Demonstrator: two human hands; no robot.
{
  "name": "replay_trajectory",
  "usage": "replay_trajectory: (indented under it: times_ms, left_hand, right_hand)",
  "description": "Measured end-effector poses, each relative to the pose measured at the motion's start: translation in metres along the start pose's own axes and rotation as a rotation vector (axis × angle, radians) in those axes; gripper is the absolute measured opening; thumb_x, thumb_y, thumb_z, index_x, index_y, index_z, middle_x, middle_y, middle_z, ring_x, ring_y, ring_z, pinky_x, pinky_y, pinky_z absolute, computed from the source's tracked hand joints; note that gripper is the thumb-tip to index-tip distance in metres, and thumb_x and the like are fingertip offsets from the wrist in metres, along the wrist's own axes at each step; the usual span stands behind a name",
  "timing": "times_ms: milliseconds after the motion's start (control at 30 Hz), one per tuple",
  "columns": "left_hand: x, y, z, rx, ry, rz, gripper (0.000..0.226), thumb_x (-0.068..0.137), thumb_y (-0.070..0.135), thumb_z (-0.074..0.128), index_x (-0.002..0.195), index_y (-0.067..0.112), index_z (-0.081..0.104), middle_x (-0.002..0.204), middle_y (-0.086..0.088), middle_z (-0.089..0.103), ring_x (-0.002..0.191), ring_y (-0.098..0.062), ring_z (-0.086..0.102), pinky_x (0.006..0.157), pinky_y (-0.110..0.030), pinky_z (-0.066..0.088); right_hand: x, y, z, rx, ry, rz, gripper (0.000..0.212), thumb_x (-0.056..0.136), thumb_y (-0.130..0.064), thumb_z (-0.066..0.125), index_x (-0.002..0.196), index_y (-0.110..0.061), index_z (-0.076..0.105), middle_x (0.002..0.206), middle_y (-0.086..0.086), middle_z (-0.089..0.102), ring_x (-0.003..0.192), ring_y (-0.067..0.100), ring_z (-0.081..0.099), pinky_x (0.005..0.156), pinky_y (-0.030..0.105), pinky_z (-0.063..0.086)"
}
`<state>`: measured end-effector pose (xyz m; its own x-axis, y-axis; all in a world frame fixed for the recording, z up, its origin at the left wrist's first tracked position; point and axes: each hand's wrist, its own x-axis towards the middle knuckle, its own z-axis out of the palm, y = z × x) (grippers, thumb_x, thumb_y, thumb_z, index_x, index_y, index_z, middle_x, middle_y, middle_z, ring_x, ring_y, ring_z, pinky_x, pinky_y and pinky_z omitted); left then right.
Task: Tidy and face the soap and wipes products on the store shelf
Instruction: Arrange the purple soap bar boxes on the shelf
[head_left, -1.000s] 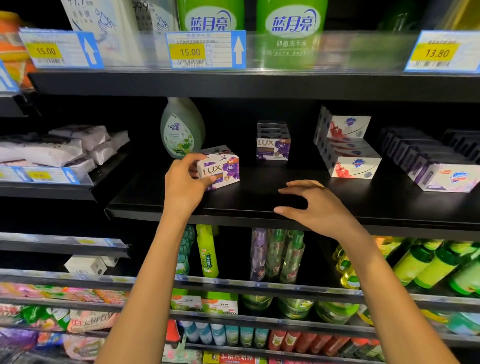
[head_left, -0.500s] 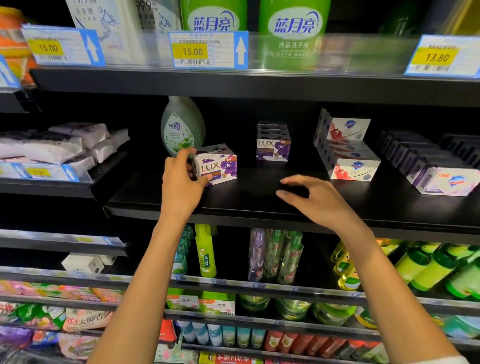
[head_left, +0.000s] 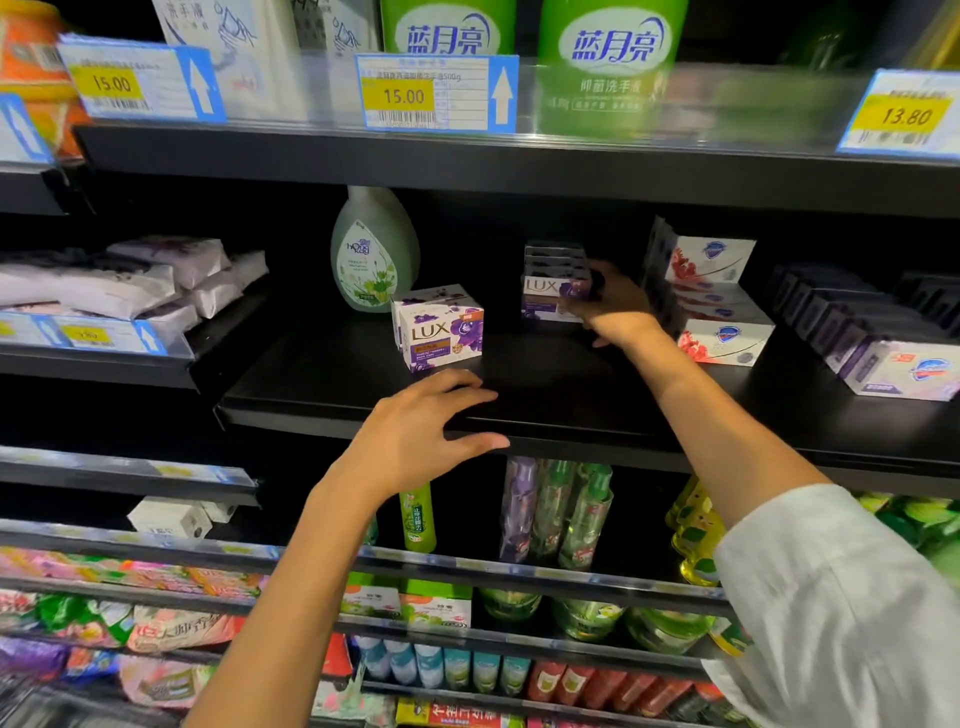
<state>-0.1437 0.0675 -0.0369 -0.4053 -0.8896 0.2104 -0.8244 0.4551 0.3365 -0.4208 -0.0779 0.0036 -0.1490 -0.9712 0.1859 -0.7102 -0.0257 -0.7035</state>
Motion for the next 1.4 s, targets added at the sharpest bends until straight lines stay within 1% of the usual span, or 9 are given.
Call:
replay_trajectory:
  times_ms: [133,200,500,633,733,933,1167,1300,1400]
  left_hand:
    - [0.0,-0.002,0.0,-0.018,0.013,-0.013,0.064,0.088,0.079,0.052,0.146,0.052,0.052,0.154,0.031,0.038,0.141,0.002,0.04,0.107,-0.033,0.04]
    - [0.0,-0.001,0.001,-0.025,0.019,-0.02,0.063,0.088,0.078,0.053,0.145,0.052,0.053,0.154,0.032,0.038,0.14,0.002,0.04,0.107,-0.033,0.039]
    - [0.0,-0.001,0.0,-0.04,0.024,-0.03,0.063,0.086,0.079,0.054,0.143,0.052,0.055,0.154,0.032,0.04,0.14,0.005,0.038,0.105,-0.027,0.037]
    - [0.0,0.001,-0.001,-0.058,0.018,-0.029,0.064,0.086,0.079,0.054,0.144,0.051,0.056,0.153,0.031,0.04,0.14,0.003,0.04,0.109,-0.032,0.039]
    - [-0.001,0.003,-0.002,-0.071,0.004,-0.025,0.064,0.087,0.077,0.056,0.145,0.048,0.056,0.153,0.029,0.041,0.14,0.001,0.041,0.113,-0.034,0.04]
    - [0.0,0.006,-0.005,-0.106,-0.022,-0.028,0.06,0.092,0.068,0.061,0.145,0.041,0.057,0.153,0.024,0.044,0.139,-0.004,0.044,0.113,-0.033,0.04]
    - [0.032,0.034,0.003,-0.515,0.055,-0.024,0.061,0.095,0.043,0.073,0.151,0.032,0.052,0.141,0.008,0.06,0.133,-0.008,0.055,0.116,-0.033,0.044]
    - [0.067,0.058,0.009,-1.129,0.091,-0.173,0.061,0.093,0.019,0.078,0.147,0.017,0.052,0.128,-0.012,0.068,0.118,-0.024,0.069,0.099,-0.049,0.059]
    - [0.076,0.063,0.01,-1.367,0.059,-0.183,0.046,0.1,0.014,0.068,0.143,0.007,0.052,0.13,-0.021,0.067,0.118,-0.031,0.07,0.088,-0.051,0.063]
  right_hand:
    - [0.008,0.004,0.009,-0.121,0.095,-0.019,0.061,0.083,-0.04,0.083,0.138,-0.026,0.06,0.129,0.007,0.071,0.113,0.034,0.07,0.085,0.038,0.061]
    - [0.006,0.005,0.009,-0.108,0.135,-0.005,0.06,0.082,-0.039,0.085,0.135,-0.024,0.06,0.129,0.009,0.072,0.117,0.034,0.068,0.092,0.036,0.056]
    - [-0.009,0.01,0.003,0.023,0.076,0.003,0.055,0.079,-0.043,0.09,0.123,-0.019,0.069,0.122,0.007,0.073,0.115,0.027,0.068,0.092,0.029,0.052]
    - [-0.032,0.017,0.001,0.423,0.07,0.033,0.038,0.079,-0.022,0.091,0.11,-0.012,0.072,0.099,0.008,0.078,0.087,0.022,0.076,0.076,0.042,0.066]
    - [-0.057,0.017,-0.009,0.637,0.024,0.059,0.028,0.086,-0.012,0.085,0.109,-0.006,0.071,0.105,0.017,0.077,0.087,0.024,0.076,0.066,0.034,0.064]
    - [-0.099,0.016,-0.027,0.837,-0.003,0.156,0.033,0.088,-0.014,0.083,0.113,-0.004,0.066,0.099,0.014,0.08,0.092,0.025,0.079,0.072,0.038,0.066]
    - [-0.123,0.02,-0.037,0.88,-0.038,0.111,0.031,0.093,-0.014,0.078,0.121,-0.006,0.069,0.103,0.013,0.08,0.098,0.025,0.078,0.073,0.035,0.066]
    - [-0.125,0.018,-0.038,0.888,-0.067,0.076,0.029,0.093,-0.014,0.077,0.12,-0.007,0.07,0.106,0.015,0.08,0.1,0.028,0.078,0.073,0.035,0.066]
    - [-0.126,0.017,-0.039,0.877,-0.107,0.05,0.031,0.093,-0.014,0.077,0.122,-0.006,0.07,0.107,0.016,0.079,0.099,0.029,0.078,0.073,0.035,0.066]
